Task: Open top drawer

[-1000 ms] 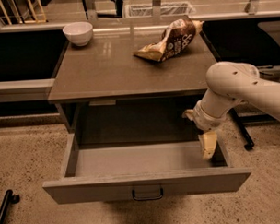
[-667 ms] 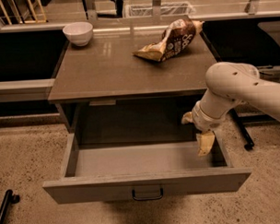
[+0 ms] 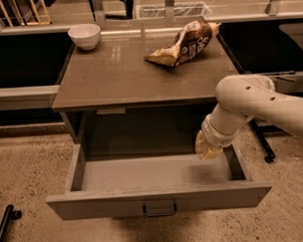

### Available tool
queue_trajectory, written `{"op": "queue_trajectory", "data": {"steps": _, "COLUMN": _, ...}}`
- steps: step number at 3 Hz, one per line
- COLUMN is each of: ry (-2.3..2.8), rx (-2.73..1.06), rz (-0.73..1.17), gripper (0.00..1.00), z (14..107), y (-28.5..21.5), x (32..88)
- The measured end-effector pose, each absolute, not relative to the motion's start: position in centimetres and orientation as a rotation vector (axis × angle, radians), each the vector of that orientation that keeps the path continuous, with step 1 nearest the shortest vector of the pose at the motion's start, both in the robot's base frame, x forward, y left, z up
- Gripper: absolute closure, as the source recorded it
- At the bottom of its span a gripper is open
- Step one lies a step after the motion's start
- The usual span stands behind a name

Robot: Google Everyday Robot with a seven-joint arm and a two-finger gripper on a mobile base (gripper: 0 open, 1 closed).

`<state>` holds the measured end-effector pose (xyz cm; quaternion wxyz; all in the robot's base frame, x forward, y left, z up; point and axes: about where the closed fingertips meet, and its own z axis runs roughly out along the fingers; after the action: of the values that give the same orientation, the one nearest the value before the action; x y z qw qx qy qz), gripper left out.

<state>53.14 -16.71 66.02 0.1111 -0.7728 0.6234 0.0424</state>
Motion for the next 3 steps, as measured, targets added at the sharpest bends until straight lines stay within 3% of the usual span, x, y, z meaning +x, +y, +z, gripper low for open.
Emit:
{"op": "queue_trajectory", "data": {"steps": 1, "ry": 1.863, "rx": -2.271, "rz": 0.131, "gripper": 0.92, "z": 65.3, "y": -15.8, "x": 51.2}}
{"op": "queue_trajectory", "data": {"steps": 2, "ry": 1.987, "rx": -2.210, "rz": 0.236, "gripper": 0.88, "z": 64.0, "y": -15.5, "x": 48.3}}
{"op": "queue_trajectory", "data": {"steps": 3, "ry": 1.998, "rx": -2.202, "rz": 0.242, "gripper": 0.57, "z": 64.0, "y": -15.5, "x": 48.2}}
